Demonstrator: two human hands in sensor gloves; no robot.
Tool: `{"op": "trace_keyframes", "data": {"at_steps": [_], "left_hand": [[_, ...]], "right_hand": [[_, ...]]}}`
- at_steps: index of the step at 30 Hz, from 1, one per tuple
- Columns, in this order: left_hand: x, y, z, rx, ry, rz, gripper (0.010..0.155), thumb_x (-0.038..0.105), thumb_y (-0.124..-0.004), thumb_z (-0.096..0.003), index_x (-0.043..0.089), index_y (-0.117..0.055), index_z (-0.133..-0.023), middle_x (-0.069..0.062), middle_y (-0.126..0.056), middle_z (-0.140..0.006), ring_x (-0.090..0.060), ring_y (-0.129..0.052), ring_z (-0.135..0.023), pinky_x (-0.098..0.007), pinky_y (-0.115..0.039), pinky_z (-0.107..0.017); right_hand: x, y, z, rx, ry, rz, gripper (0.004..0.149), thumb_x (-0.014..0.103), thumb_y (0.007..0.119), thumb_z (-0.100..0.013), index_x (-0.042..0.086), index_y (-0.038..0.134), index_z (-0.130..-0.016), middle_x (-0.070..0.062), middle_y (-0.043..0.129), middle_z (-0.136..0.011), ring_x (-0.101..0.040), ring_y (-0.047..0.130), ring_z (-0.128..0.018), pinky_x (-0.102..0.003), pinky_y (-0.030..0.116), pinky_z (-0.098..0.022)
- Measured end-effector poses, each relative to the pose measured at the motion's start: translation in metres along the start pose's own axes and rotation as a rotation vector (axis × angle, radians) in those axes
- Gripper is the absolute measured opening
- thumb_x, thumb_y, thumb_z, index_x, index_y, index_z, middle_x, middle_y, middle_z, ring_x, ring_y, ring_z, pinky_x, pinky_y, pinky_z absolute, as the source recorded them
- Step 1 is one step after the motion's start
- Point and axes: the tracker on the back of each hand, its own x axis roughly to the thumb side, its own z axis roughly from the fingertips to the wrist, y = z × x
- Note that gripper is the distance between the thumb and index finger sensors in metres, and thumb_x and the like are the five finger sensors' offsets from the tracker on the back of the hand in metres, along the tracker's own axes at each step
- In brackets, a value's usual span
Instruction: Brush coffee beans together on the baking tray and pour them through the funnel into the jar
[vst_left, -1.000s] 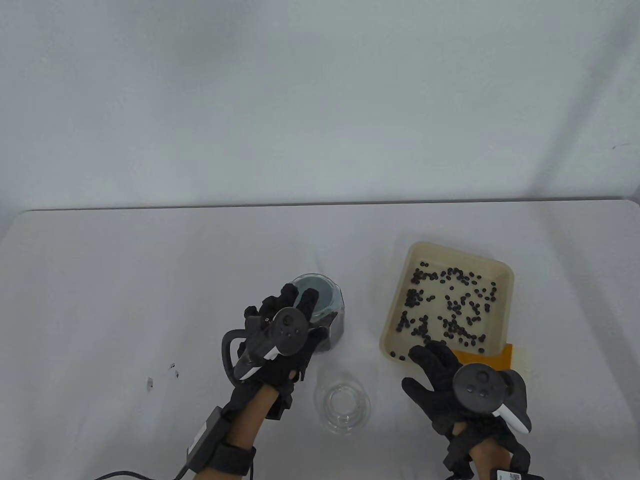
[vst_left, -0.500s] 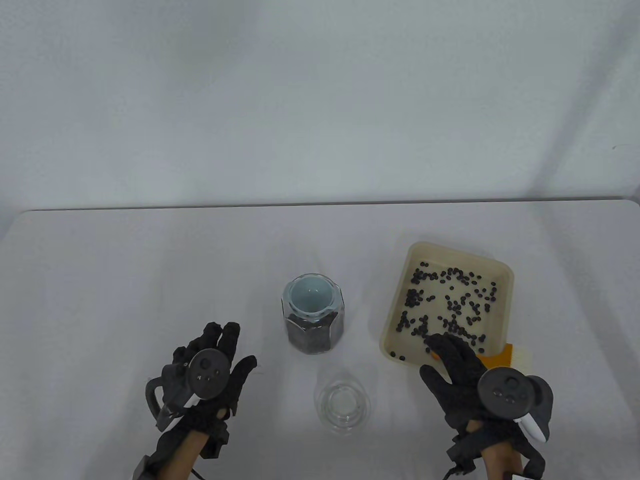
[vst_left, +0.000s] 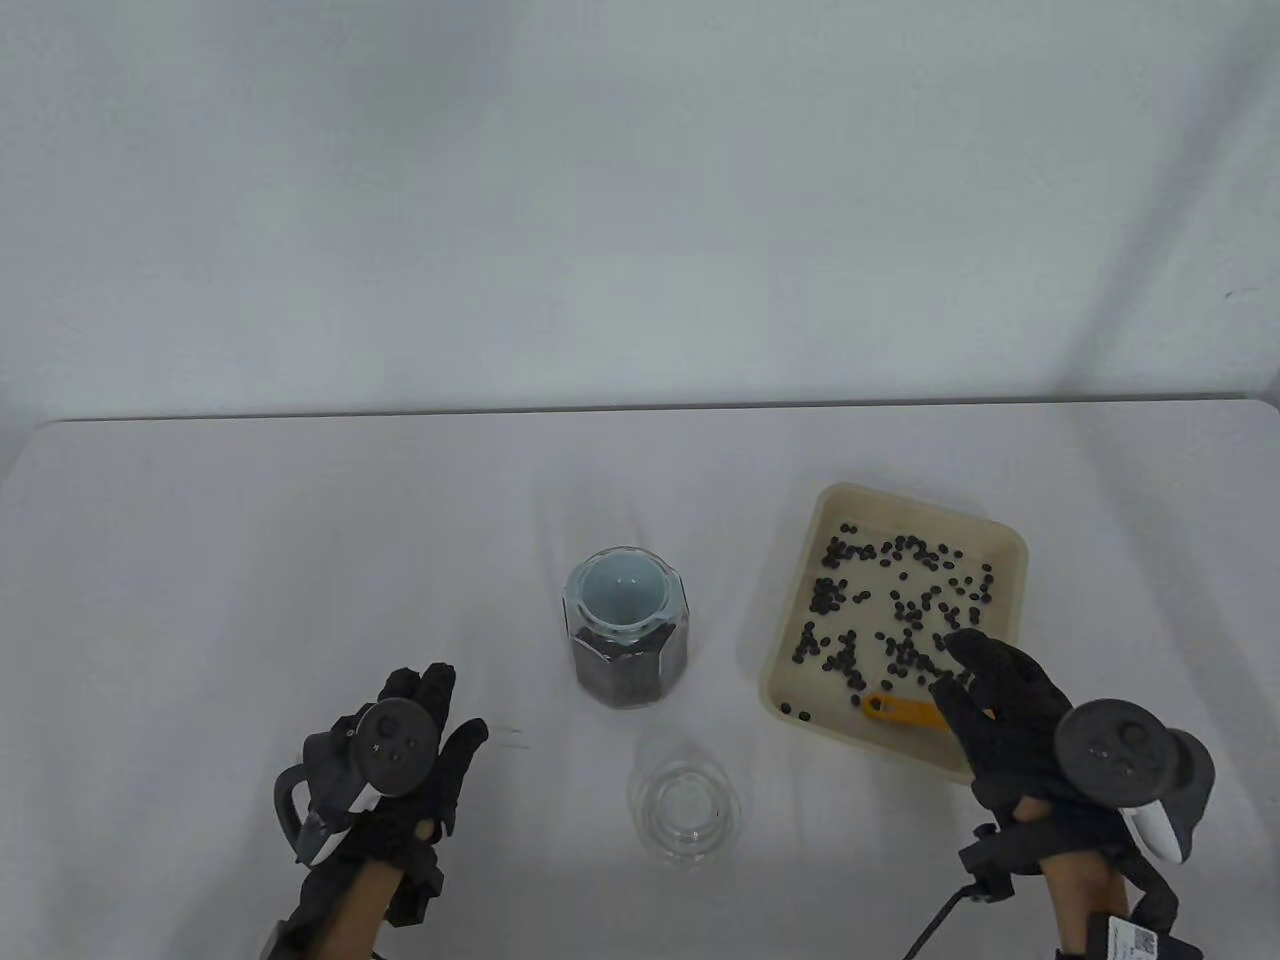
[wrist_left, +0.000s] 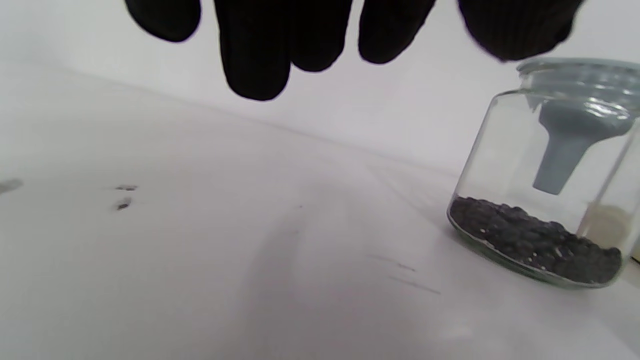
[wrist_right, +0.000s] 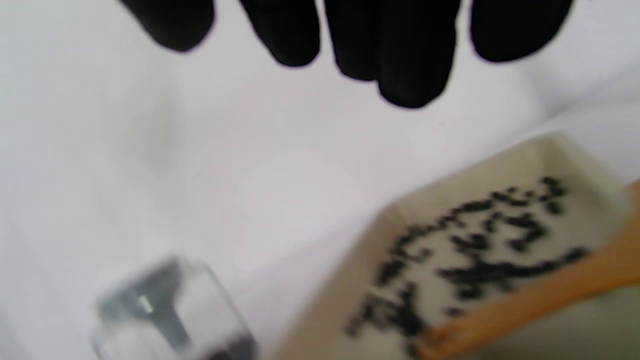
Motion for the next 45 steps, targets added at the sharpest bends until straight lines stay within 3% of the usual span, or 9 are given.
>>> {"op": "trace_keyframes", "data": {"at_steps": [2, 6, 11, 16, 25, 33, 40, 45], "left_hand": [[0.004, -0.004, 0.0, -0.027, -0.009, -0.024, 0.072, 0.066, -0.064, -0.0435, 0.035, -0.056, -0.107, -0.006, -0.06, -0.113, -0.031, -0.083, -0.096, -0.065, -0.059, -0.073], [0.008, -0.008, -0.001, -0.042, -0.017, -0.059, 0.071, 0.066, -0.065, -0.0434, 0.034, -0.057, -0.107, -0.006, -0.061, -0.112, -0.031, -0.082, -0.096, -0.064, -0.059, -0.073], [0.008, -0.013, -0.002, -0.073, -0.015, -0.079, 0.071, 0.066, -0.065, -0.0435, 0.034, -0.058, -0.107, -0.006, -0.062, -0.112, -0.031, -0.082, -0.097, -0.064, -0.059, -0.073], [0.01, -0.012, -0.002, -0.073, -0.028, -0.076, 0.071, 0.066, -0.065, -0.0437, 0.034, -0.058, -0.107, -0.006, -0.062, -0.112, -0.031, -0.081, -0.097, -0.064, -0.059, -0.073], [0.017, -0.015, -0.002, -0.087, -0.053, -0.103, 0.071, 0.066, -0.064, -0.0438, 0.033, -0.058, -0.107, -0.006, -0.062, -0.112, -0.031, -0.079, -0.099, -0.064, -0.059, -0.073], [0.014, -0.016, -0.004, -0.096, -0.037, -0.1, 0.071, 0.066, -0.065, -0.0437, 0.033, -0.059, -0.106, -0.007, -0.063, -0.111, -0.031, -0.079, -0.099, -0.064, -0.059, -0.073], [0.013, -0.022, -0.007, -0.144, -0.03, -0.121, 0.071, 0.066, -0.065, -0.0435, 0.033, -0.059, -0.106, -0.007, -0.064, -0.111, -0.032, -0.078, -0.1, -0.064, -0.058, -0.073], [0.011, -0.021, -0.007, -0.146, -0.019, -0.113, 0.069, 0.063, -0.066, -0.0448, 0.032, -0.06, -0.106, -0.007, -0.064, -0.111, -0.031, -0.078, -0.1, -0.064, -0.057, -0.073]], "right_hand": [[0.011, 0.004, -0.012, 0.127, 0.003, 0.223, 0.058, 0.045, 0.074, -0.049, 0.018, 0.066, -0.1, -0.022, 0.073, -0.098, -0.042, 0.086, -0.073, -0.068, 0.066, -0.054], [0.026, 0.026, -0.032, 0.25, -0.033, 0.449, 0.057, 0.04, 0.079, -0.046, 0.02, 0.066, -0.099, -0.018, 0.075, -0.098, -0.039, 0.087, -0.073, -0.065, 0.069, -0.055], [0.032, 0.084, -0.059, 0.488, -0.012, 0.783, 0.06, 0.037, 0.083, -0.043, 0.022, 0.064, -0.099, -0.017, 0.073, -0.099, -0.036, 0.086, -0.076, -0.062, 0.069, -0.057], [0.023, 0.112, -0.069, 0.586, 0.03, 0.969, 0.064, 0.039, 0.085, -0.042, 0.022, 0.063, -0.099, -0.017, 0.073, -0.099, -0.034, 0.087, -0.073, -0.06, 0.072, -0.056], [0.01, 0.126, -0.077, 0.599, 0.043, 1.033, 0.062, 0.037, 0.087, -0.04, 0.021, 0.068, -0.096, -0.016, 0.079, -0.094, -0.025, 0.093, -0.056, -0.048, 0.082, -0.042], [0.006, 0.137, -0.077, 0.6, 0.027, 1.081, 0.056, 0.037, 0.088, -0.039, 0.02, 0.075, -0.091, -0.013, 0.088, -0.085, -0.022, 0.094, -0.045, -0.046, 0.084, -0.037], [0.005, 0.138, -0.076, 0.622, 0.05, 1.069, 0.055, 0.039, 0.087, -0.039, 0.019, 0.075, -0.089, -0.012, 0.089, -0.081, -0.021, 0.094, -0.045, -0.046, 0.084, -0.037], [0.009, 0.123, -0.074, 0.557, 0.032, 0.99, 0.056, 0.04, 0.09, -0.037, 0.017, 0.076, -0.086, -0.012, 0.091, -0.077, -0.02, 0.095, -0.041, -0.045, 0.086, -0.034]]}}
